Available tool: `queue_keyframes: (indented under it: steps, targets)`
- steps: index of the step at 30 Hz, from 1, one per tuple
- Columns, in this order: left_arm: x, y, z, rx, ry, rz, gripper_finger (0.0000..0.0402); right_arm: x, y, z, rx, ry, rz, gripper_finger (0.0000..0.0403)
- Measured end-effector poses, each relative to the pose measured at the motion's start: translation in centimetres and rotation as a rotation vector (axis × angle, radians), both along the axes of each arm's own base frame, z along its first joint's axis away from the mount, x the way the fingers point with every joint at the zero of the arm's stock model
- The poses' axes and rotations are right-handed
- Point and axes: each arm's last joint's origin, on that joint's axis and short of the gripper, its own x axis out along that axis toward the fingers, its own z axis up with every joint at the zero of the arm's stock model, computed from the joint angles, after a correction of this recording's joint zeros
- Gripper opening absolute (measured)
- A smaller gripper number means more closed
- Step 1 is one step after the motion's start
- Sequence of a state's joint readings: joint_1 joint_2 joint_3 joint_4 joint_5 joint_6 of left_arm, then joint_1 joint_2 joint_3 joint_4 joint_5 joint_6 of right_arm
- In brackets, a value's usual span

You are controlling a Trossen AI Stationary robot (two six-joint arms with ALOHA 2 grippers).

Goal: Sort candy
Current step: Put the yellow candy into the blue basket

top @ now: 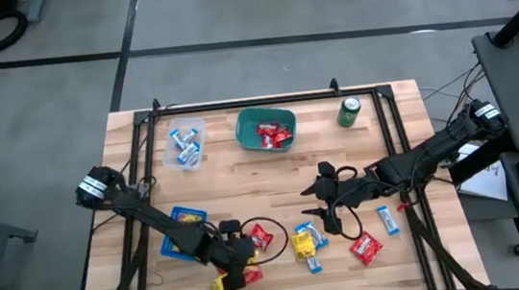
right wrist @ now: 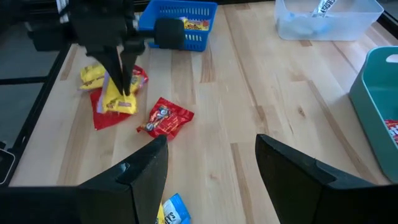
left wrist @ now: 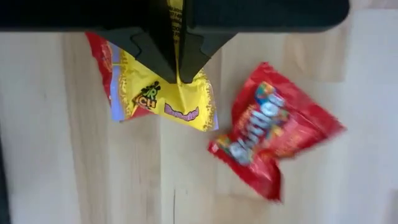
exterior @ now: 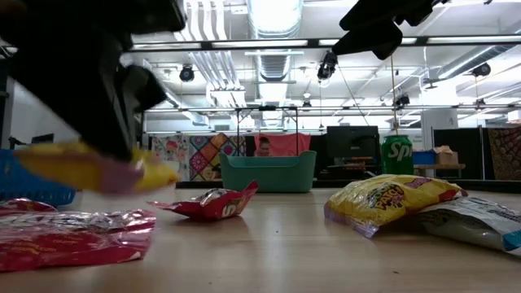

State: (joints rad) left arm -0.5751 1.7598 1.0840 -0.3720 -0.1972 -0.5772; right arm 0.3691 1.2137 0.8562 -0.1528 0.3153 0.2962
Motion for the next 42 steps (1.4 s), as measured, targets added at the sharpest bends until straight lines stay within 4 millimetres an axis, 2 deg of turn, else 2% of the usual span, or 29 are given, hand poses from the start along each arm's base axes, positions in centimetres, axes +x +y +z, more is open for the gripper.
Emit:
queue_keyframes:
  steps: [6, 10, 17, 21, 27, 38, 42]
  targets:
    - [-1.5, 1.1, 3.1, 0.043, -0.036, 0.041, 0.0000, 0.0, 0.0, 0.0, 0.000, 0.000, 0.000, 0.0231]
    - [-3.5, 2.5, 4.6, 0.083, 0.042, 0.123, 0.0000, 0.0, 0.0, 0.0, 0.000, 0.000, -0.001, 0.0231]
    - [-7.3, 4.6, 5.9, 0.188, 0.256, 0.244, 0.0000, 0.0, 0.0, 0.0, -0.001, 0.000, 0.000, 0.0231]
    - [-8.5, 5.4, 6.3, 0.233, 0.331, 0.298, 0.0000, 0.0, 0.0, 0.0, -0.002, 0.000, 0.001, 0.0231]
    - [-8.9, 5.6, 6.1, 0.248, 0.352, 0.313, 0.0000, 0.0, 0.0, -0.1, -0.006, 0.002, 0.003, 0.0231]
    - [-9.8, 6.1, 3.4, 0.311, 0.459, 0.309, 0.0000, -0.1, 0.0, -0.3, -0.010, 0.010, 0.004, 0.0231]
    - [-10.0, 6.3, 3.1, 0.322, 0.471, 0.313, 0.0000, -0.1, 0.0, -0.3, -0.010, 0.010, 0.004, 0.0231]
